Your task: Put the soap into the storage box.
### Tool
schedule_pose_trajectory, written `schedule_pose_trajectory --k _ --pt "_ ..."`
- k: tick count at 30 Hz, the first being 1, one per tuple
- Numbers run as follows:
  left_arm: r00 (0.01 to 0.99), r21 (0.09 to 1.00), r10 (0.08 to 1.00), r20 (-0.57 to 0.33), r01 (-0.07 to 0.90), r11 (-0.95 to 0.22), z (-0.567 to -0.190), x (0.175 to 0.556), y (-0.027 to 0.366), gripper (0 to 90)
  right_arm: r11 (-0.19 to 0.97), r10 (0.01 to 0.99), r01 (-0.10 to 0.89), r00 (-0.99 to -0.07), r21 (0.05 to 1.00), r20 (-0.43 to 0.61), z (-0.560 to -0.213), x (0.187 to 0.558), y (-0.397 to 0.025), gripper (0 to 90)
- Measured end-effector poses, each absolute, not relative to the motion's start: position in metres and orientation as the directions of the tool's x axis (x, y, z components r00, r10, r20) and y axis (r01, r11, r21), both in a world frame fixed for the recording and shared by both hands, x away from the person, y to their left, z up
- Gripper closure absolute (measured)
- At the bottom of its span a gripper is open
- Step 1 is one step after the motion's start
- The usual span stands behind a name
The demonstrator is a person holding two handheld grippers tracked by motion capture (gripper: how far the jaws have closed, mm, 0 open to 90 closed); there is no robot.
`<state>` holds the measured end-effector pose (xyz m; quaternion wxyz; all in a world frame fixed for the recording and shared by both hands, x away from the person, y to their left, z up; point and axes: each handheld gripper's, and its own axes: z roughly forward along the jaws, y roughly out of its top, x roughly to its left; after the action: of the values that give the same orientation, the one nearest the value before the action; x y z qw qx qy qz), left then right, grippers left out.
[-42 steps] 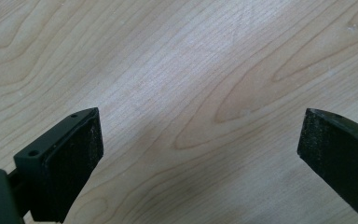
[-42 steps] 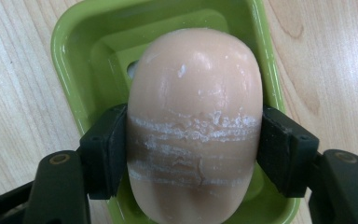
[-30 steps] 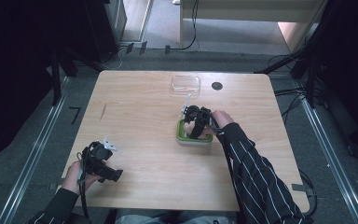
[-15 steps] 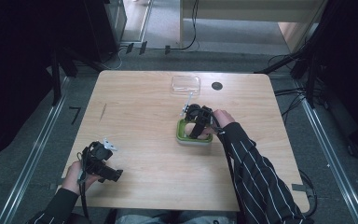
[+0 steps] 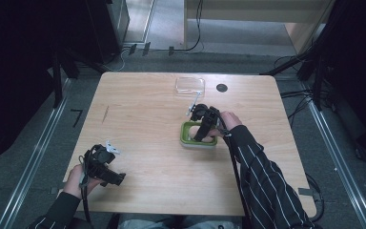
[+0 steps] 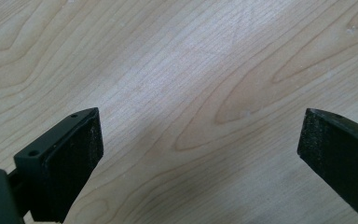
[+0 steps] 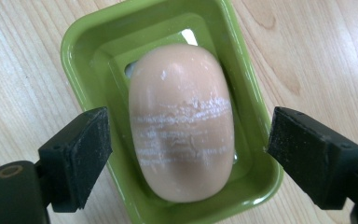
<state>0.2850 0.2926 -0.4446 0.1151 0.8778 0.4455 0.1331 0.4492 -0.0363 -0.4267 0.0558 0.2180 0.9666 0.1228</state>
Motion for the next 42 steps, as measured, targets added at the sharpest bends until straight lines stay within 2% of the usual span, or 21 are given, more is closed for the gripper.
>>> schedule_pose_trajectory --k 15,42 --pt "0.574 0.321 0.809 0.129 0.747 -0.582 -0.444 0.286 0.292 0.5 0.822 0.523 0.495 -0.852 0.282 -0.029 -0.412 0.437 -0.063 7.3" --pt "0.586 0.320 0.800 0.127 0.740 -0.592 -0.444 0.288 0.289 0.5 0.739 0.648 0.621 -0.761 0.261 -0.024 -0.407 0.392 -0.122 7.4"
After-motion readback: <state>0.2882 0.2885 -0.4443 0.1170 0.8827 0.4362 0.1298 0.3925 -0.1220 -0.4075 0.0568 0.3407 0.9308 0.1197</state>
